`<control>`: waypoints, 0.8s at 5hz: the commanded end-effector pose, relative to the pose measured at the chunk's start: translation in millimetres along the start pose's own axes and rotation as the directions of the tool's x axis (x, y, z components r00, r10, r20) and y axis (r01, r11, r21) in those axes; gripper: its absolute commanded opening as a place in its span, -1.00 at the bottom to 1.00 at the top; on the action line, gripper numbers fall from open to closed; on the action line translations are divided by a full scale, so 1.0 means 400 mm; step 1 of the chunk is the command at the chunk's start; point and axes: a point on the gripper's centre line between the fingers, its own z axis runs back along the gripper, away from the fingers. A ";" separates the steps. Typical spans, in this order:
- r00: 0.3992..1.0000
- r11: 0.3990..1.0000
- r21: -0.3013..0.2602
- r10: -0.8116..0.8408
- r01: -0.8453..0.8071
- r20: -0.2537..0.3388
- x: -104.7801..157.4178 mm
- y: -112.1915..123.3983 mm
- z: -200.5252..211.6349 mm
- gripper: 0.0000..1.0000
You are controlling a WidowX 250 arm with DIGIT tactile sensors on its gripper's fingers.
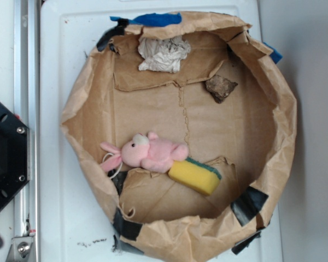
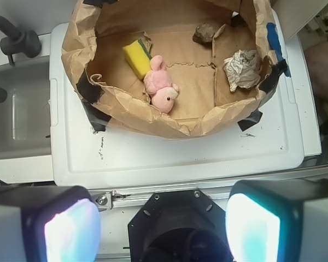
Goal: Grab the rock.
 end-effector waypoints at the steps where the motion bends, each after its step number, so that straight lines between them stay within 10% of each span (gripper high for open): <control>1: 1.000 1.000 0.000 0.000 0.000 0.000 0.000 0.000 0.000 1.00; 4: 0.995 0.996 -0.022 -0.084 0.085 0.061 0.343 0.044 -0.102 1.00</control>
